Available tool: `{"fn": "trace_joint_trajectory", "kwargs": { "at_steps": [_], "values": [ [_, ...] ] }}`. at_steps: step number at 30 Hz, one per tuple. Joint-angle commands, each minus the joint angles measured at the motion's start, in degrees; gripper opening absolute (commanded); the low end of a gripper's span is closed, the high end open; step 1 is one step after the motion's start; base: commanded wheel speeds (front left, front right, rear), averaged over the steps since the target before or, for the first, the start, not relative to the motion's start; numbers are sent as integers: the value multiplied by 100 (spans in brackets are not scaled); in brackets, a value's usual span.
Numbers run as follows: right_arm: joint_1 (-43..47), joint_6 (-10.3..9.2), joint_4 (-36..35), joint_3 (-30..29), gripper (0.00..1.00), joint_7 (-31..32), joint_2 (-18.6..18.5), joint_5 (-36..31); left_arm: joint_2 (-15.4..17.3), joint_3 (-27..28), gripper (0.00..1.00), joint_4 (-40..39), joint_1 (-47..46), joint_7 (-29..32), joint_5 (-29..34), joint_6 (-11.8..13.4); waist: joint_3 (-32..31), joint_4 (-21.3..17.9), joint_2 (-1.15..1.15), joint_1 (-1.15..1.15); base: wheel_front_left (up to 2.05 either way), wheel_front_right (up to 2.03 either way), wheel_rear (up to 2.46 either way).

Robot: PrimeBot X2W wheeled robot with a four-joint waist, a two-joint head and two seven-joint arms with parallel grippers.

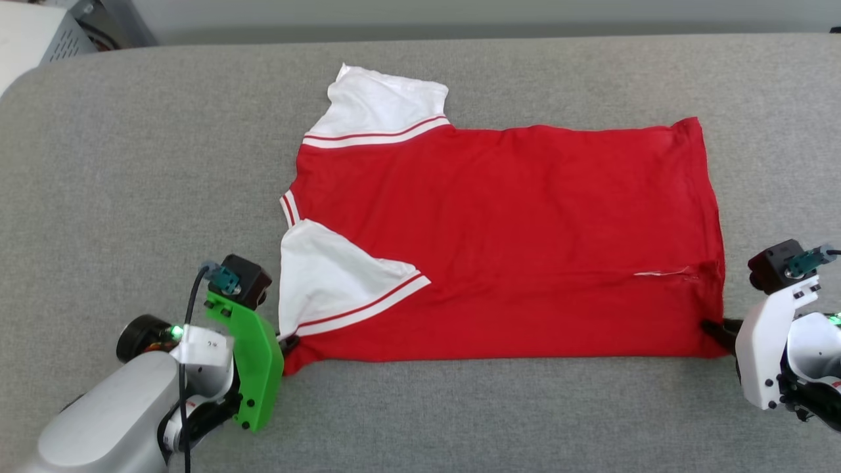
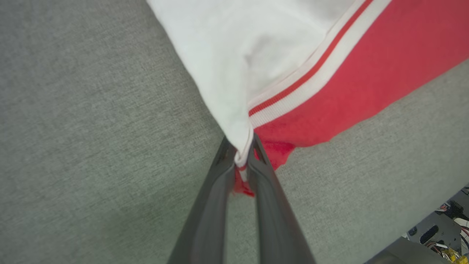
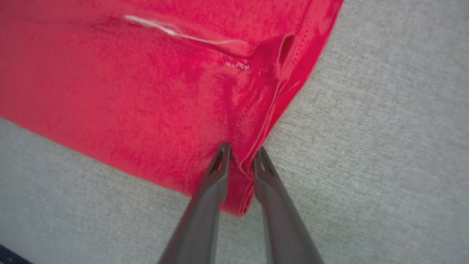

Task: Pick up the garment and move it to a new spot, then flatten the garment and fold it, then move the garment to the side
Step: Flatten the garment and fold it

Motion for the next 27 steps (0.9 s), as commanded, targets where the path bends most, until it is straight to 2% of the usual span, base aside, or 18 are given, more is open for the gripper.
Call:
{"fn": "trace_joint_trajectory", "kwargs": {
  "at_steps": [1,8,13,17,22,27],
  "values": [
    [114,3,-22,76,0,-74,59,127,67,17,0,28,169,-26,-110,26,-209,-91,0,0,0,0,0],
    [463,3,-541,-195,0,-339,-306,460,380,79,0,-308,398,55,-277,95,-559,-131,0,0,0,0,0],
    [910,3,-1009,-472,0,-216,-548,663,617,66,0,-828,627,174,-369,232,-641,-129,0,0,0,0,0],
    [1156,3,-1240,-679,0,-56,-672,702,679,35,0,-1072,755,227,-403,345,-549,-136,0,0,0,0,0],
    [1238,3,-1147,-803,0,182,-453,640,565,7,0,-886,765,230,-421,408,-309,-158,0,0,0,0,0],
    [1122,3,-676,-830,0,276,-164,538,438,-99,0,-419,654,240,-302,306,-105,-157,0,0,0,0,0]
  ]
}}
